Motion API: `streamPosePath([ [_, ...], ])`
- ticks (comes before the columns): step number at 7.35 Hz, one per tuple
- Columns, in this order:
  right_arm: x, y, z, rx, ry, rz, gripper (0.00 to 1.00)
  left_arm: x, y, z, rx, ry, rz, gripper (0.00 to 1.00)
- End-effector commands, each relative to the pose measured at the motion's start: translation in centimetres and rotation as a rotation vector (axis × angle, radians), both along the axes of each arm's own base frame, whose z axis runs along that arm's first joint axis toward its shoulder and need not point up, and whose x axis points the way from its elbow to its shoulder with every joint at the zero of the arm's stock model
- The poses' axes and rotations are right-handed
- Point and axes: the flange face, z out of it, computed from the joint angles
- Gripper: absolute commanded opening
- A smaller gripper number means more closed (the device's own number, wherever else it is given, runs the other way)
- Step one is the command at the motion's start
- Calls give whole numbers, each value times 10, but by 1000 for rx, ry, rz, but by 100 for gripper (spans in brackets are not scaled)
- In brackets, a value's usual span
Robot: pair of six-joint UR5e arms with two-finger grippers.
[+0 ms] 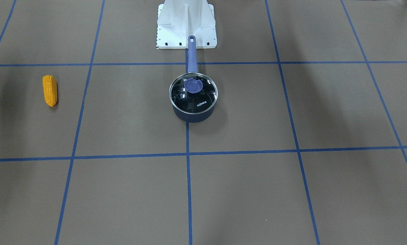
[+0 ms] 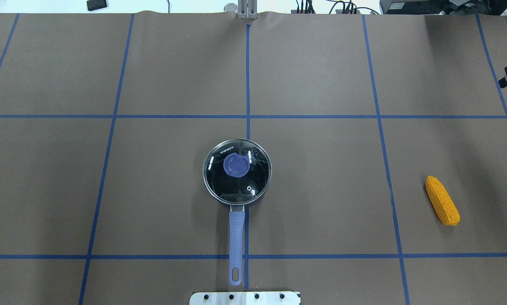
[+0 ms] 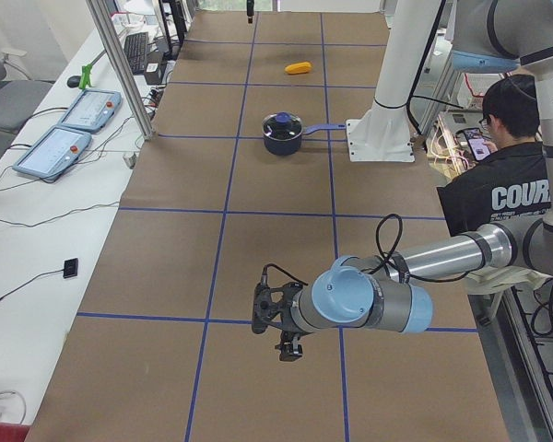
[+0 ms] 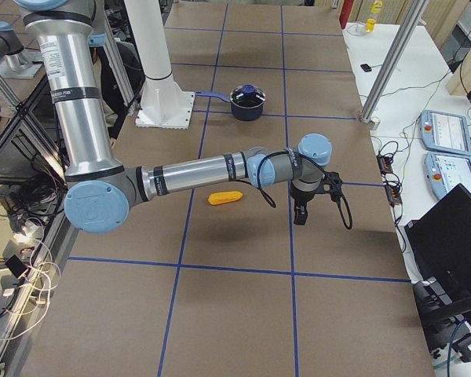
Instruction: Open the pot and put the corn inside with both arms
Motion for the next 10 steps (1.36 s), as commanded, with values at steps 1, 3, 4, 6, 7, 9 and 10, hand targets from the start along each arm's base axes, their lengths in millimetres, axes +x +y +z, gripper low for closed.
streamPosePath([
  [1, -40, 13, -40, 15, -29, -18, 100, 0, -4, -15, 26, -2, -1, 98],
  [3, -66, 36, -76, 46, -88, -66, 100, 0, -10, -22, 40, -5, 1, 98],
  [4, -93, 45, -82, 29, -103, -101, 100, 2, -14, -26, 26, 3, -8, 98],
  [6, -133, 82, -88, 48, -104, -195, 100, 5, -17, -30, 6, 17, -30, 98],
  [7, -145, 95, -93, 59, -99, -202, 100, 4, -20, -37, 25, 22, -59, 98],
  [9, -181, 126, -68, 124, -70, -187, 100, 36, -40, -52, 14, 31, 4, 98],
  [10, -191, 130, -66, 114, -78, -160, 100, 47, -44, -54, 13, 29, 29, 98],
])
